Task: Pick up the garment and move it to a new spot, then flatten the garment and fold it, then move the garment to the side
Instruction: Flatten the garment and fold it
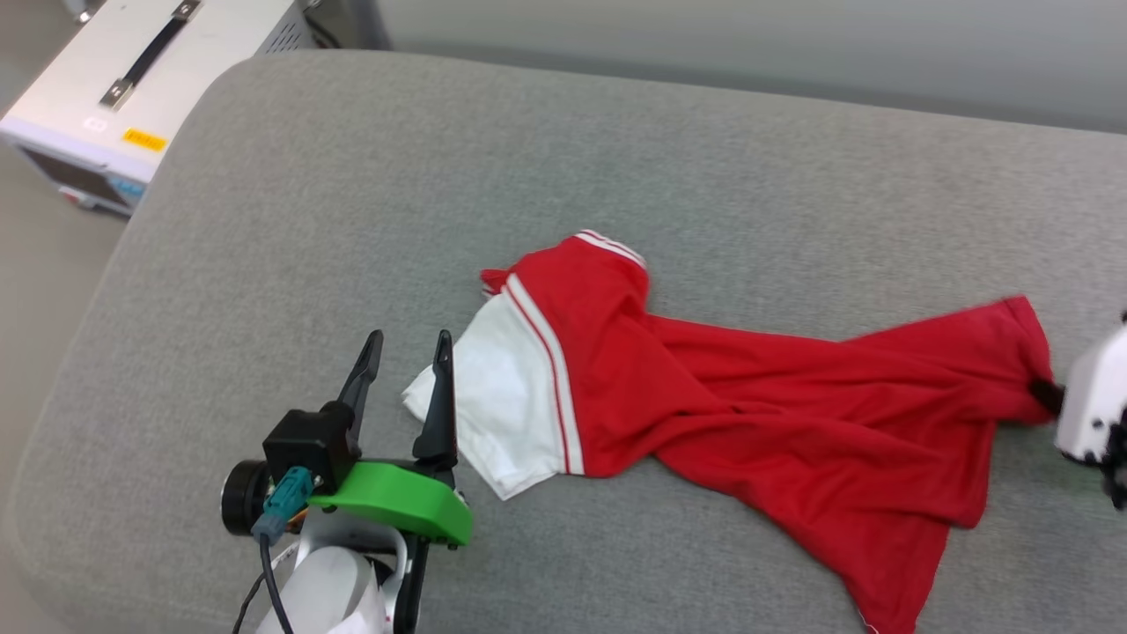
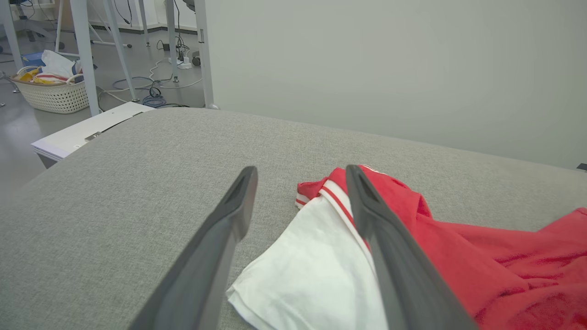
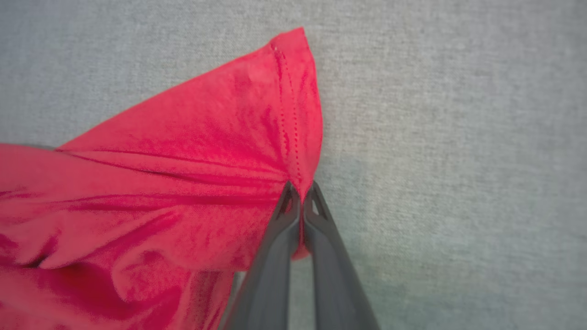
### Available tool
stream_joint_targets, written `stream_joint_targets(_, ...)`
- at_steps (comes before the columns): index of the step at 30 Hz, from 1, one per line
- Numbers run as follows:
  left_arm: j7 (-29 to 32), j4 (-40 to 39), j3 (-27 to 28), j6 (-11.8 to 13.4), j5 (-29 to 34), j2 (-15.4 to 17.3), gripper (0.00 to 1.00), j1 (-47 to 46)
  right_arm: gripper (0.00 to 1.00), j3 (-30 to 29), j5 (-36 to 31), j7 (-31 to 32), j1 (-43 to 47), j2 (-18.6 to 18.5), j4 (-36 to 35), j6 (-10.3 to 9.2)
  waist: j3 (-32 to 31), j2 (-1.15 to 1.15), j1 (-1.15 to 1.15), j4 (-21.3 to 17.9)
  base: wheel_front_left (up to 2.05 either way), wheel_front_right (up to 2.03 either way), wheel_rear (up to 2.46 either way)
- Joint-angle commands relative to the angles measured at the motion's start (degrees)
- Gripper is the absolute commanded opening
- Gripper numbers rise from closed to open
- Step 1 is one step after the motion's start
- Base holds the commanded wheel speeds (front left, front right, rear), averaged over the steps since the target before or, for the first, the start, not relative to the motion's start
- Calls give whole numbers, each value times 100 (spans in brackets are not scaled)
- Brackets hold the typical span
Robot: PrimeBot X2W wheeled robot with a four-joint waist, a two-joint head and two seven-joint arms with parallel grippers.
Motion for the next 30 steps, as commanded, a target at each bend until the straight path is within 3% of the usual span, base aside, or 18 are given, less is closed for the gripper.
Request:
stream_joint_targets(1,10,-5,21,38,50,67,100,94,0,-177,-1,-78,356,-79,-119,-4,-317,0,0,-365,0,0,0)
stream_joint_targets(4,92,-47,47,84,30,140,100,220,0,-636,-53,-176,1085,-69,-484,-4,-449,0,0,-584,0,0,0)
stream_joint_targets(8,207,-114,71,146,-2,228,100,413,0,-1419,-264,-187,2293,297,-1216,-4,-600,0,0,-852,0,0,0)
stream_joint_targets(13,333,-221,90,214,-51,298,100,602,0,-2121,-658,190,3852,1352,-2464,-4,-665,0,0,-1090,0,0,0)
stream_joint_targets(17,412,-265,79,216,-81,348,100,664,0,-2210,-860,529,4559,2118,-3161,-4,-694,0,0,-1163,0,0,0)
stream_joint_targets(19,444,-283,76,225,-95,363,100,688,0,-2096,-908,637,4706,2276,-3368,-4,-697,0,0,-1192,0,0,0)
stream_joint_targets(20,458,-290,71,227,-100,367,100,695,4,-2032,-934,605,4722,2311,-3468,-4,-697,0,0,-1200,0,0,0)
stream_joint_targets(21,477,-295,60,227,-103,373,100,701,47,-2003,-941,482,4699,2349,-3581,-4,-698,0,0,-1205,0,0,0)
stream_joint_targets(22,490,-296,50,226,-102,378,100,701,100,-1990,-948,354,4663,2371,-3659,-4,-704,0,0,-1204,0,0,0)
stream_joint_targets(30,543,-332,1,241,-114,403,100,708,100,-2232,-1417,-1785,4125,2445,-4136,-4,-740,0,0,-1120,0,0,0)
